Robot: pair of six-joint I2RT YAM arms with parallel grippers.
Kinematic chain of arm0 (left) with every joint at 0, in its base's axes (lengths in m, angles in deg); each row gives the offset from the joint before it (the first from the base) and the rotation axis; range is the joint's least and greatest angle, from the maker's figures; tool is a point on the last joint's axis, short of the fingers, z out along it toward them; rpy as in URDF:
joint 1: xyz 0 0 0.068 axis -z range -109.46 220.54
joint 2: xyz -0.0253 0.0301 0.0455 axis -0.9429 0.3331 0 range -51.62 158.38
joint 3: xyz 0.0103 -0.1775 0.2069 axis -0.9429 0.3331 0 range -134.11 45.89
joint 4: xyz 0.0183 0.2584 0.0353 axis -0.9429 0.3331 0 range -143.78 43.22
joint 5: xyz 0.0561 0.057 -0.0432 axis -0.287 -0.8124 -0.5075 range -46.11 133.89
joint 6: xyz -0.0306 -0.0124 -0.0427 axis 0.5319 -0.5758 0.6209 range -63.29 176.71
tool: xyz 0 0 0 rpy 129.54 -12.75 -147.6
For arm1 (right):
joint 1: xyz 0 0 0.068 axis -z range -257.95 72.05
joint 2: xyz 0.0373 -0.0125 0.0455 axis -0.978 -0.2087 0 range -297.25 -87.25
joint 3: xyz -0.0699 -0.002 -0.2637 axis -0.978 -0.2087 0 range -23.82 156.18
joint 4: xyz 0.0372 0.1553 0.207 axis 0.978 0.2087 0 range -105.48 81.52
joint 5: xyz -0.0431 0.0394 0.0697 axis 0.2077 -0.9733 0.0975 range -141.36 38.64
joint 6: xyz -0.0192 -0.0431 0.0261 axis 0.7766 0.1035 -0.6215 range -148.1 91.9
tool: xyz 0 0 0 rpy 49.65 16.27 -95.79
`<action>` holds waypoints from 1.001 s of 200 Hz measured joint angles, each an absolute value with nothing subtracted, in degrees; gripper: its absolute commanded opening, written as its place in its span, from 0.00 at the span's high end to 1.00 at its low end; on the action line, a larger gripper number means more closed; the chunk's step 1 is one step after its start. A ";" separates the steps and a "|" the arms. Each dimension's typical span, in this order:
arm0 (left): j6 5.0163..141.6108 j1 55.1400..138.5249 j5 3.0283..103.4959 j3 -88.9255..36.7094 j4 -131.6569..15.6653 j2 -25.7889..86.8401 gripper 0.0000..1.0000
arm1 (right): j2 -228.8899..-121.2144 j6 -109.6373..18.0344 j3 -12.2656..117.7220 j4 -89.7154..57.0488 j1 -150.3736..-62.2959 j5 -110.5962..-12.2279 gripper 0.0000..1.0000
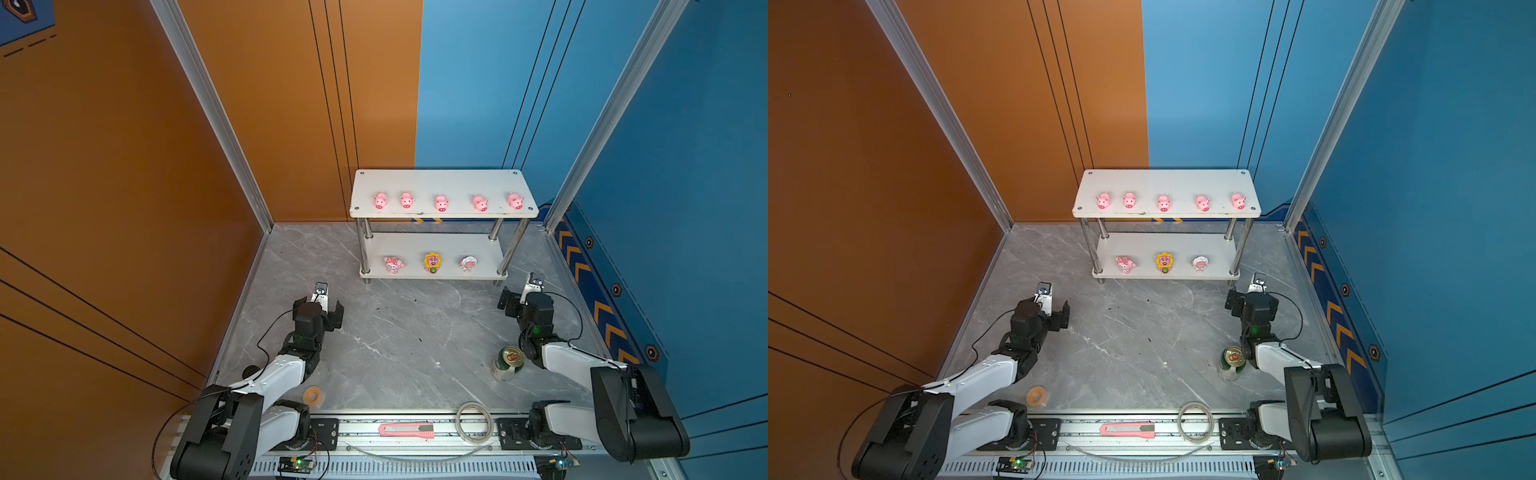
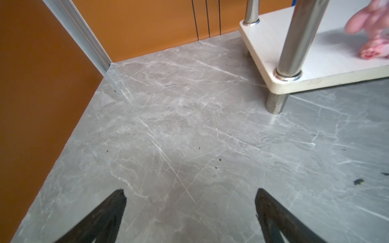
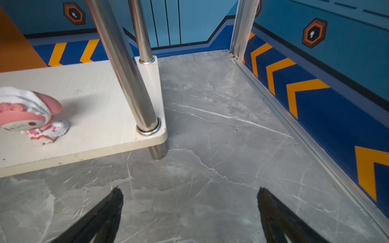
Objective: Place and organize the plastic toys onto the shelf
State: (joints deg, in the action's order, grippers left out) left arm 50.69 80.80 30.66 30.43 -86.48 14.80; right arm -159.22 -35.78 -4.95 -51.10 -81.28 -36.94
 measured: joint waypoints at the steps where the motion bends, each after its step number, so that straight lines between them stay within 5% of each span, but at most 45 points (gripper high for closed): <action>1: 50.69 80.74 30.77 30.43 -86.59 14.86 0.02 | -159.06 -35.78 -5.04 -51.14 -81.26 -36.90 0.00; 45: 50.73 78.51 36.75 26.73 -90.20 23.89 0.02 | -158.89 -35.74 -7.20 -55.49 -78.77 -36.14 0.00; 86: 50.07 77.31 39.22 23.19 -93.87 30.97 0.02 | -175.19 -33.77 -6.09 -65.33 -80.43 -36.64 0.00; 124: 52.26 71.95 42.70 27.32 -107.88 35.95 0.02 | -175.43 -31.39 -5.78 -68.74 -82.03 -38.10 0.00; 200: 55.06 69.68 47.03 25.93 -107.36 37.44 0.02 | -175.43 -31.26 -4.36 -69.59 -82.79 -34.80 0.00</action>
